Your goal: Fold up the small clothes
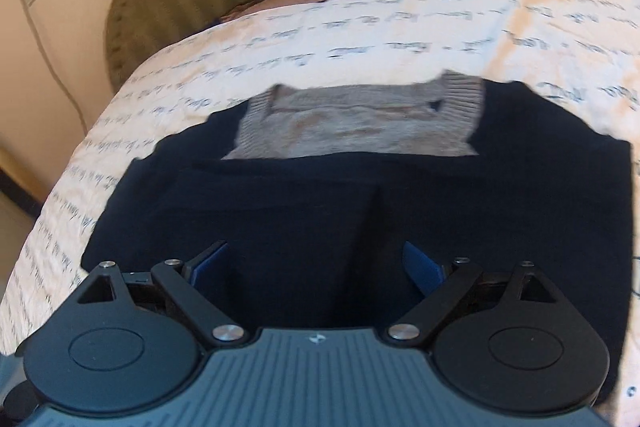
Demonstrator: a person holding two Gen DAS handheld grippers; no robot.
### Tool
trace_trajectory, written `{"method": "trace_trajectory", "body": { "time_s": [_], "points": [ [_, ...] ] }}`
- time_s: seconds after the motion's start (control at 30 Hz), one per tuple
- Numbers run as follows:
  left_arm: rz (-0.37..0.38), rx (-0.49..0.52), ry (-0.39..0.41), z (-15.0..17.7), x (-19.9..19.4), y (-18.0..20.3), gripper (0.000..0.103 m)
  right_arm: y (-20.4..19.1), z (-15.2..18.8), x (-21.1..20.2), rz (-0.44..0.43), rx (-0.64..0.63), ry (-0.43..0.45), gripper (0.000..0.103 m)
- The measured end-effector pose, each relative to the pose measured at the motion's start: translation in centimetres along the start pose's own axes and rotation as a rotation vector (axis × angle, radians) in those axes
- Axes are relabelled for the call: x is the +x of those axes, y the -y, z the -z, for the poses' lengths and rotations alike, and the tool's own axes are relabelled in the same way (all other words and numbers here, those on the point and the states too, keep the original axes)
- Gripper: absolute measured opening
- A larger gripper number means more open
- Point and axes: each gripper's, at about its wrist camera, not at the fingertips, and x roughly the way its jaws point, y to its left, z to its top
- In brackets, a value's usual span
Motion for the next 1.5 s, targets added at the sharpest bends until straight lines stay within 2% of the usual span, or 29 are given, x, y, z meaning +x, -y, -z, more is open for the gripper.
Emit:
{"method": "trace_trajectory", "body": {
  "time_s": [0.03,0.07,0.13,0.2,0.23,0.43,0.53,0.63,0.73,0.83,0.93,1.03,1.13,1.23,1.33,1.4,1.5],
  "points": [
    [0.000,-0.002,0.000,0.0,0.0,0.0,0.095,-0.4,0.1,0.4,0.026,-0.025,0.003,0.048],
    [-0.001,-0.001,-0.001,0.0,0.0,0.0,0.095,-0.5,0.2,0.4,0.037,-0.033,0.020,0.044],
    [-0.002,0.000,-0.002,0.0,0.0,0.0,0.096,-0.1,0.2,0.2,0.019,-0.008,0.044,0.025],
    [-0.002,0.000,-0.001,0.0,0.0,0.0,0.096,0.6,-0.1,-0.6,-0.011,0.032,0.063,0.010],
    [-0.002,-0.001,-0.001,0.0,0.0,0.0,0.096,0.6,-0.3,-1.0,-0.019,0.039,0.081,0.008],
    [0.014,-0.013,0.019,0.1,-0.2,-0.2,0.097,0.3,-2.6,-4.1,-0.072,0.039,0.178,0.007],
    [0.013,-0.016,0.022,0.2,-0.5,-0.3,0.097,1.8,-3.7,-6.1,-0.073,0.069,0.230,0.007],
    [0.015,-0.017,0.020,0.3,-0.4,-0.4,0.097,4.9,-3.5,-7.8,-0.038,0.131,0.261,0.007],
    [0.015,-0.016,0.016,0.2,-0.3,-0.4,0.097,8.4,-2.1,-8.2,0.035,0.202,0.249,0.007],
    [0.011,-0.007,0.014,0.2,-0.3,-0.2,0.097,10.6,-0.5,-7.1,0.097,0.233,0.200,0.007],
    [-0.003,0.015,0.034,-0.1,-0.9,0.3,0.095,11.9,0.6,-6.0,0.088,0.284,0.181,0.007],
    [0.062,0.066,0.083,-1.4,-1.7,1.4,0.097,11.7,1.0,-5.4,0.092,0.273,0.169,0.007],
    [0.081,0.069,0.103,-4.1,-0.9,2.3,0.099,11.6,1.1,-5.4,0.084,0.269,0.171,0.007],
    [0.084,0.047,0.028,-6.9,2.8,2.4,0.099,11.8,1.3,-5.6,0.076,0.280,0.170,0.007],
    [-0.010,0.048,-0.076,-8.5,7.2,1.9,0.093,12.0,1.3,-5.9,0.078,0.276,0.171,0.007],
    [-0.073,0.048,-0.141,-8.6,9.6,1.3,0.094,12.3,1.4,-5.9,0.082,0.275,0.169,0.007],
    [-0.103,0.141,-0.156,-8.0,10.6,1.7,0.099,12.5,1.7,-5.4,0.086,0.266,0.153,0.007]
  ]
}}
